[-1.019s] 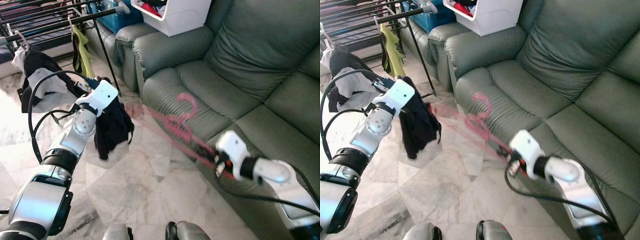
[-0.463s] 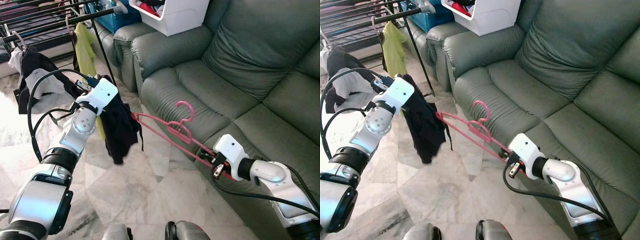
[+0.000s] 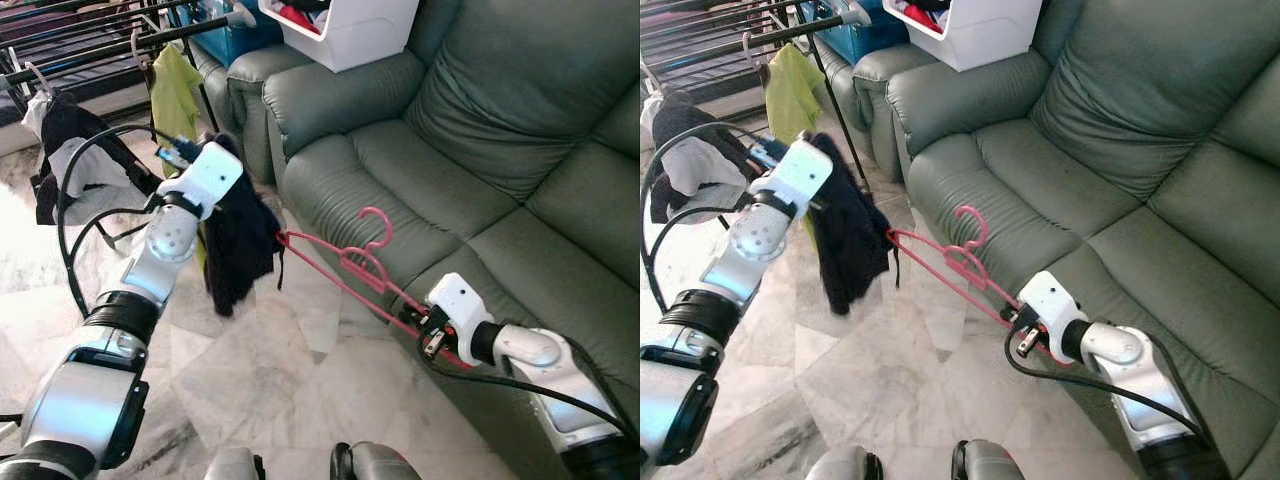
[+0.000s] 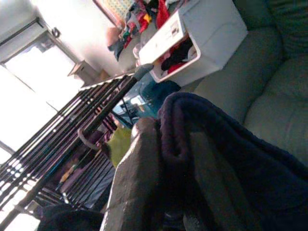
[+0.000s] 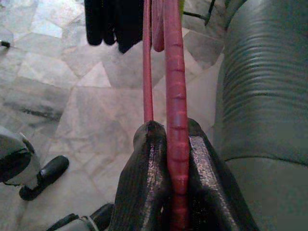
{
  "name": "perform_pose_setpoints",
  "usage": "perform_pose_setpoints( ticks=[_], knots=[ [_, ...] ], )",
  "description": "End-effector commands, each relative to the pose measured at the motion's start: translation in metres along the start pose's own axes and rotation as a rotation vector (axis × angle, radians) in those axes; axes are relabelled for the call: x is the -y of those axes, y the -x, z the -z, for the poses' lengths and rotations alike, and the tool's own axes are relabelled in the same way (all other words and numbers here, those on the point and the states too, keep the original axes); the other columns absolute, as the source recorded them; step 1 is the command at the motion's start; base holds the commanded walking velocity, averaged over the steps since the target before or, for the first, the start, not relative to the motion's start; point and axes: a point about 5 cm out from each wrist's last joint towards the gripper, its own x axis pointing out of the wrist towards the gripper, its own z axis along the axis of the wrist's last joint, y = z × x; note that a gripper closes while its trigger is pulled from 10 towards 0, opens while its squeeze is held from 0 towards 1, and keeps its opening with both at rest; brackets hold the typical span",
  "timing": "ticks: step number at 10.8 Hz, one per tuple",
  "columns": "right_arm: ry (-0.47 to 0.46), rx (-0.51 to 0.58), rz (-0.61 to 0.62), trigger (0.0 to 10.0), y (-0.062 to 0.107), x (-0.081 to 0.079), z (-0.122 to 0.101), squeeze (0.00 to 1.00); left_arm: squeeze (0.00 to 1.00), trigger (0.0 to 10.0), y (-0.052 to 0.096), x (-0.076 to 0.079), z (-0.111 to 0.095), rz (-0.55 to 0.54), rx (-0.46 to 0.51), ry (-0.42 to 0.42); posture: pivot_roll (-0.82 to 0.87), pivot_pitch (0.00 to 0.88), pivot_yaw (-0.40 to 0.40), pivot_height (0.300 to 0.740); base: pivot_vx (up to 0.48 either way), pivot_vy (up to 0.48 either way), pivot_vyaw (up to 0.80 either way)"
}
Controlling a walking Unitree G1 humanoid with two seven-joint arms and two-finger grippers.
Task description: Hang hanger
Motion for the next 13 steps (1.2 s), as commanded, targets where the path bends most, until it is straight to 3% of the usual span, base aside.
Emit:
perform_pose_setpoints(
  ticks=[1,5,8,11,13],
  knots=[
    [0.003,0.013,0.023,10.0,-0.001,0.006,-0.003,0.00,0.00,10.0,-0.003,-0.002,-0.015,-0.007,0.074,0.029,-0.05,0.065,-0.011,0.740,0.000,0.000,0.00],
    [-0.014,0.031,0.040,10.0,-0.009,0.008,-0.004,0.00,0.00,10.0,0.003,0.020,-0.033,0.102,0.176,0.079,-0.05,0.067,-0.011,0.740,0.000,0.000,0.00],
    [0.005,0.082,0.021,10.0,-0.010,0.006,-0.015,0.00,0.00,10.0,0.007,0.031,-0.028,0.142,0.151,0.039,-0.05,0.068,-0.007,0.740,0.000,0.000,0.00],
    [0.009,0.177,-0.111,10.0,-0.004,-0.004,-0.038,0.00,0.00,10.0,0.006,0.032,-0.020,0.142,0.105,-0.022,-0.05,0.067,-0.006,0.740,0.000,0.000,0.00],
    [0.008,0.175,-0.101,10.0,-0.006,-0.001,-0.040,0.00,0.00,10.0,0.006,0.034,-0.022,0.142,0.111,-0.030,-0.05,0.065,-0.009,0.740,0.000,0.000,0.00]
  ],
)
